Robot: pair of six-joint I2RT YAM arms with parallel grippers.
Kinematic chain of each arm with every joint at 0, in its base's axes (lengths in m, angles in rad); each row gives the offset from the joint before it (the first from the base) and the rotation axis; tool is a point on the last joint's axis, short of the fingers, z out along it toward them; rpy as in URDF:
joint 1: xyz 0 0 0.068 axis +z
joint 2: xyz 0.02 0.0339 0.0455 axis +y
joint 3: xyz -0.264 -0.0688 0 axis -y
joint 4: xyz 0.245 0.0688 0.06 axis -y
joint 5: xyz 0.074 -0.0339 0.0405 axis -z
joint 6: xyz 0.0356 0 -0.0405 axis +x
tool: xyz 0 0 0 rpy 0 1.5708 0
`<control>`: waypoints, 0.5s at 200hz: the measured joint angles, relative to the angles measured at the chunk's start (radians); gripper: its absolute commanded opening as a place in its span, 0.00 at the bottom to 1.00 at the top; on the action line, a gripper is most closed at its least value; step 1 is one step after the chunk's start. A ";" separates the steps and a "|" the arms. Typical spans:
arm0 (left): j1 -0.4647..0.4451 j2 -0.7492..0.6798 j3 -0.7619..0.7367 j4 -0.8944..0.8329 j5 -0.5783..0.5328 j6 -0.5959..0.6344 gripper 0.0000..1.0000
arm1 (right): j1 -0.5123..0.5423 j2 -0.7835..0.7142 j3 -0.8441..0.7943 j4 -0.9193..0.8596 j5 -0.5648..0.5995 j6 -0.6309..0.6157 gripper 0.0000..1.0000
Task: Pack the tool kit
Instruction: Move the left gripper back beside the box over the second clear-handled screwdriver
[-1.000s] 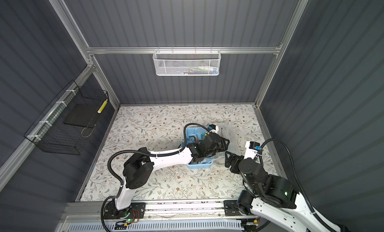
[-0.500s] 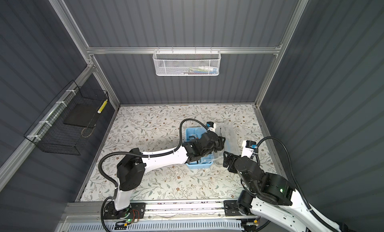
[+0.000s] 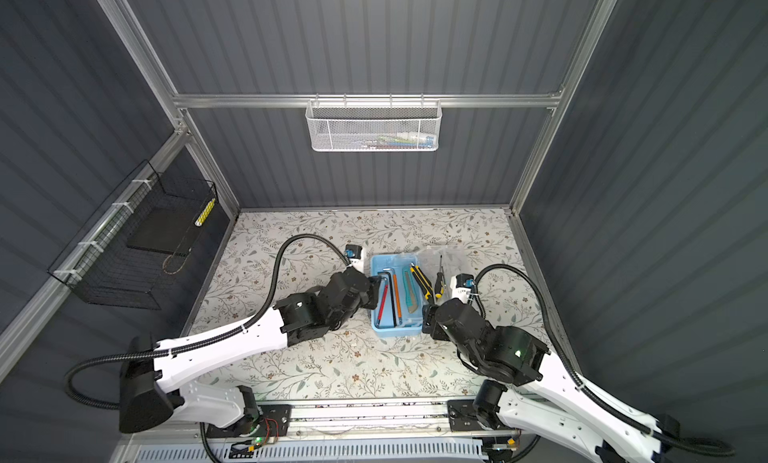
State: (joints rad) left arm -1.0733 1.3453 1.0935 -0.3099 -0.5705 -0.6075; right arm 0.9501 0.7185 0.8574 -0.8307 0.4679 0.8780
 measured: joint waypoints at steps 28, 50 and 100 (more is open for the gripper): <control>0.072 -0.071 -0.121 -0.070 0.018 -0.018 0.42 | 0.001 0.016 -0.004 0.024 -0.014 0.000 0.83; 0.106 -0.063 -0.157 -0.090 0.051 -0.021 0.39 | 0.001 0.036 -0.004 0.040 -0.020 -0.004 0.83; 0.132 0.090 -0.164 -0.024 0.162 -0.025 0.34 | 0.001 0.056 -0.010 0.060 -0.027 -0.015 0.83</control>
State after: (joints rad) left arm -0.9409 1.4349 0.9298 -0.3340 -0.4088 -0.6323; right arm 0.9508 0.7742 0.8471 -0.7704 0.4412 0.8627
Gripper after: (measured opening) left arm 0.355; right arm 0.834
